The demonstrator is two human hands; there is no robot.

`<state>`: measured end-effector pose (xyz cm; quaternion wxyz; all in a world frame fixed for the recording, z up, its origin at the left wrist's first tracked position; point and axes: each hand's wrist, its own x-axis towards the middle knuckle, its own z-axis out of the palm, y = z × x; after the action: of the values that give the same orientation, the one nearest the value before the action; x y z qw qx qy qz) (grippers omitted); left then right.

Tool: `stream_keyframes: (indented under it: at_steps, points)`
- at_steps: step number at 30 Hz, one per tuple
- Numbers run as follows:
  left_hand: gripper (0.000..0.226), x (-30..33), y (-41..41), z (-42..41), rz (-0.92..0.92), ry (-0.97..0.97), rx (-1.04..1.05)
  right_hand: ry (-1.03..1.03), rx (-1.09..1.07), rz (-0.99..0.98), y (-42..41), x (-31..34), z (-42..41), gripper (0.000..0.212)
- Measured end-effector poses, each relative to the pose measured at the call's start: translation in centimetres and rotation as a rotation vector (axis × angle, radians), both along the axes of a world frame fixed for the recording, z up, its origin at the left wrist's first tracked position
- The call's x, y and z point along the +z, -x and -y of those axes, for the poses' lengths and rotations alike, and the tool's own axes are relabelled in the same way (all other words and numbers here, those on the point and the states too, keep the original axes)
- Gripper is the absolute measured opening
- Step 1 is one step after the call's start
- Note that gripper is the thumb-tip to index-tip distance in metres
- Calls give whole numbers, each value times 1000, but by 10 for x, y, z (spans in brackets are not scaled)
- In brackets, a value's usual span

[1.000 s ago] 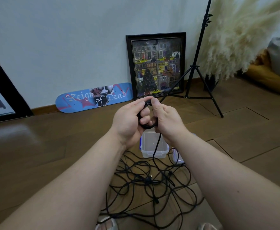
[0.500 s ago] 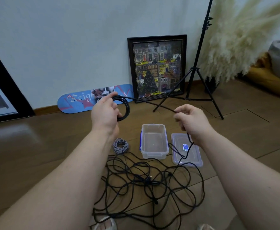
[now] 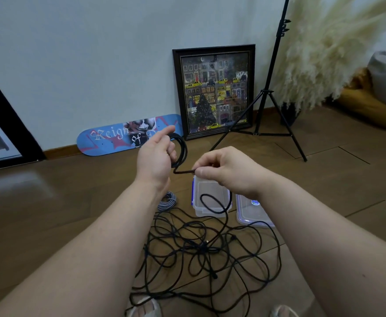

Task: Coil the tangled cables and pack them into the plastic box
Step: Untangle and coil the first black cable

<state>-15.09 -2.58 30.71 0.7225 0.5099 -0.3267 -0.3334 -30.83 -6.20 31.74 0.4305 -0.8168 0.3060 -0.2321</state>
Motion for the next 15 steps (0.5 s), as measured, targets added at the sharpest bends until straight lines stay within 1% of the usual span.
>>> stream_keyframes:
  at_steps: [2, 4, 7, 10, 13, 15]
  points:
    - [31, -1, 5, -2, 43, -13, -26, -165, -10, 126, 1, 0, 0, 13]
    - [31, -2, 12, -2, 45, -9, -77, -289, -35, 242, -1, -1, 0, 14]
    - [32, -2, 26, -2, -5, -8, -167, -379, -108, 368, -7, -4, 1, 17]
    - [31, 0, 33, -4, -14, -22, -210, -344, -242, 449, -10, -7, 6, 13]
    - [30, -2, 34, -6, 101, -51, -246, -259, -363, 468, -9, -10, 10, 16]
    - [29, -2, 35, -7, 135, -44, -282, -250, -383, 478, -8, -11, 12, 17]
